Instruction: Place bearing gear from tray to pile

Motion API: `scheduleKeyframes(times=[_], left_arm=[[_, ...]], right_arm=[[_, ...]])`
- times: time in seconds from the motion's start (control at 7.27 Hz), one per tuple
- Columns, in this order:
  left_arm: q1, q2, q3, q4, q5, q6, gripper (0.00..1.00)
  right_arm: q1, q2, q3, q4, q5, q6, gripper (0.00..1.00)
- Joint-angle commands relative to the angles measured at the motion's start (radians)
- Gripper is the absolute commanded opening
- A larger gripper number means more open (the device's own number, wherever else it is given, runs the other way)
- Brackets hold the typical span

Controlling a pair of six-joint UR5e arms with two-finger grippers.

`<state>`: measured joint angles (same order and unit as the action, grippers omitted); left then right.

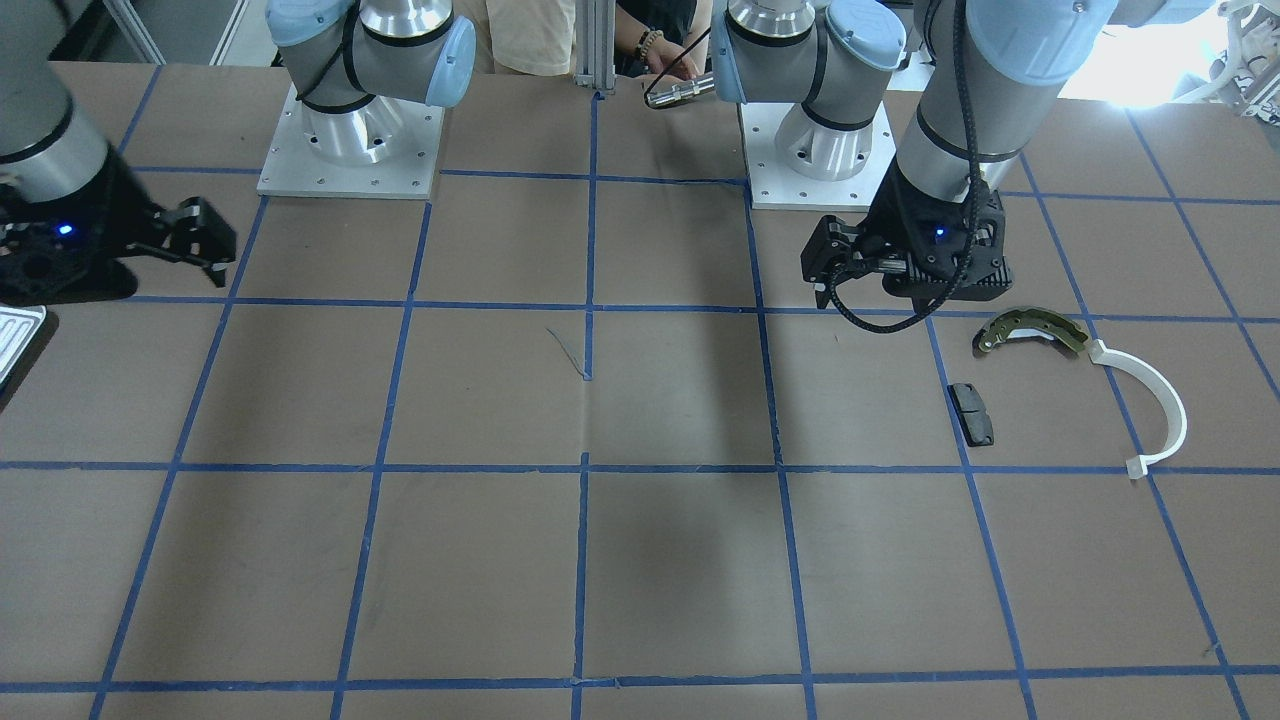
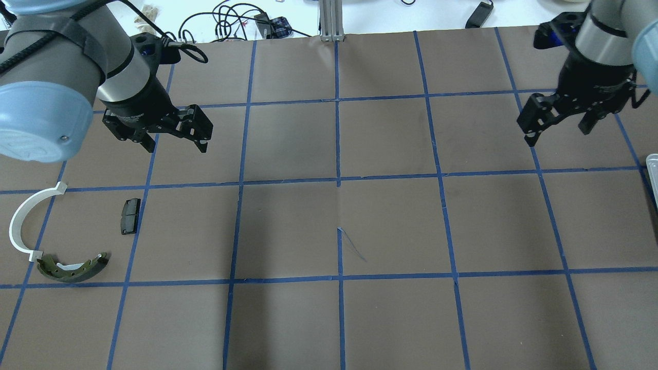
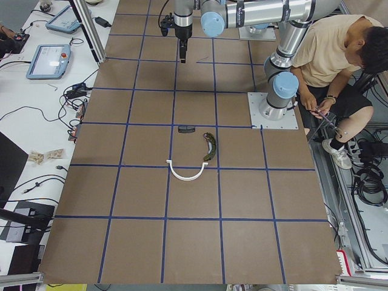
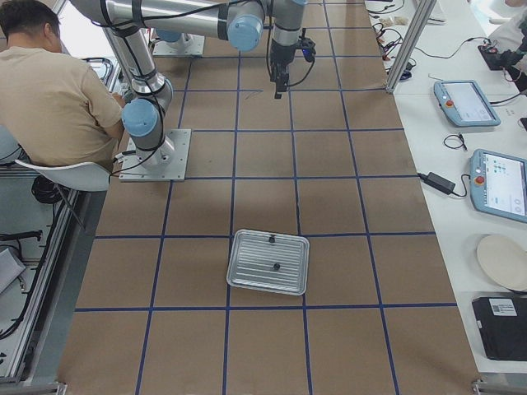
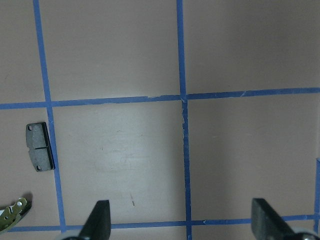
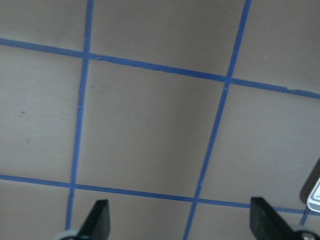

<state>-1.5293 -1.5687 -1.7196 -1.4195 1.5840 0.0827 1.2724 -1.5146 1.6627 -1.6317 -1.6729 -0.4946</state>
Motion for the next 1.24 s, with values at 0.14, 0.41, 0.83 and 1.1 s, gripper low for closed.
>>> scheduleKeyframes(times=[0.14, 0.41, 0.83, 1.1], left_arm=[[0.0, -0.004, -0.002, -0.001, -0.001, 0.002, 1.0], [0.001, 0.001, -0.005, 0.001, -0.001, 0.002, 1.0], [0.001, -0.001, -0.006, 0.001, 0.001, 0.002, 1.0], [0.001, -0.001, -0.006, -0.001, 0.001, 0.002, 1.0]], right_arm=[[-0.369, 0.211, 0.002, -0.309, -0.001, -0.475, 1.0], [-0.534, 0.38, -0.011, -0.515, 0.013, -0.682, 0.99], [-0.634, 0.502, -0.018, -0.6, 0.042, -0.82, 0.91], [-0.636, 0.525, -0.017, -0.6, 0.036, -0.819, 0.84]])
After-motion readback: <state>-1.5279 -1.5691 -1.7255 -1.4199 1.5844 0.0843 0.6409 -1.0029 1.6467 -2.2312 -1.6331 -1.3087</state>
